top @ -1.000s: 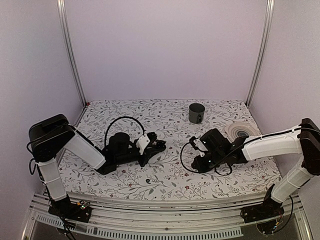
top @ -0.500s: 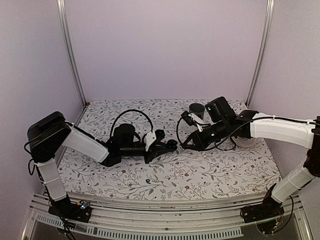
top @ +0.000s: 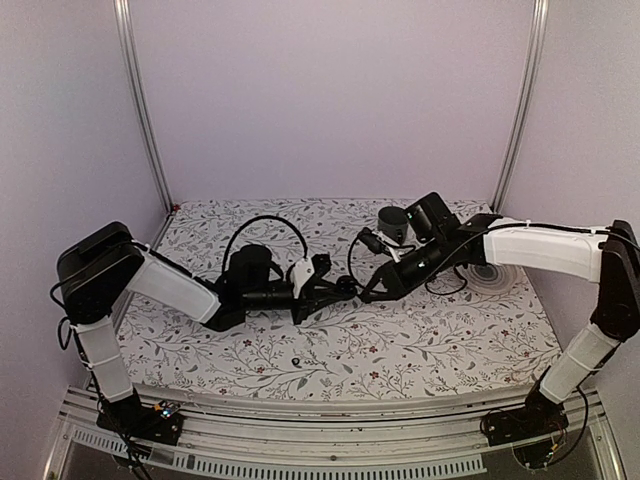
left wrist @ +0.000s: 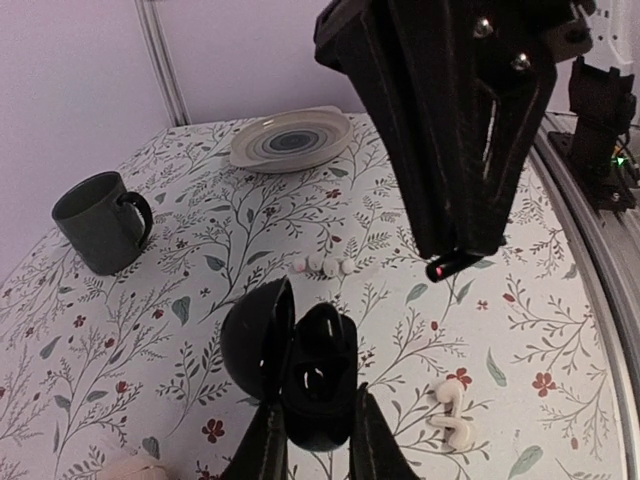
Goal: Insert the wireless bluetooth earbuds into the charging case
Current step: Place the left earbud at the center of the board.
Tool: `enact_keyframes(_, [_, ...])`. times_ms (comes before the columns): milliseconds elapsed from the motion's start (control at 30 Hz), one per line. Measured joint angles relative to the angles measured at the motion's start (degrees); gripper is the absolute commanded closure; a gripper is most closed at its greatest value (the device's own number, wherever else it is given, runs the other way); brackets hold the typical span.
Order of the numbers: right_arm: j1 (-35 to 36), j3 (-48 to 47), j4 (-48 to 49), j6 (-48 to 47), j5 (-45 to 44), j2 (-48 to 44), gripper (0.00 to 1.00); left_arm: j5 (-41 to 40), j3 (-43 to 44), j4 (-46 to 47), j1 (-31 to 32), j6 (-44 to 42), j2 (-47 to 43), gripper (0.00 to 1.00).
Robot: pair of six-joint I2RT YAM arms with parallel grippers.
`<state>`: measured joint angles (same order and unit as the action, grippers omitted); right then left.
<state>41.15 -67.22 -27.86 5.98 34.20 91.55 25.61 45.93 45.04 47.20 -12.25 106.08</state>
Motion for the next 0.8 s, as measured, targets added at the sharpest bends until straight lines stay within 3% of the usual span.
enact_keyframes(300, [-7.0,13.6,10.0,15.6,12.1,11.3,0.89,-5.9,-5.1,2.3,-1.3,4.9,0.1,1.0])
enact_keyframes(533, [-6.9,15.4,14.8,23.6,10.3,12.8,0.79,-7.0,-5.4,3.4,-1.3,5.9,0.1,1.0])
enact_keyframes(800, [-6.5,17.1,15.3,26.0,0.5,9.8,0.63,-7.0,-5.4,3.5,-1.4,6.1,0.1,1.0])
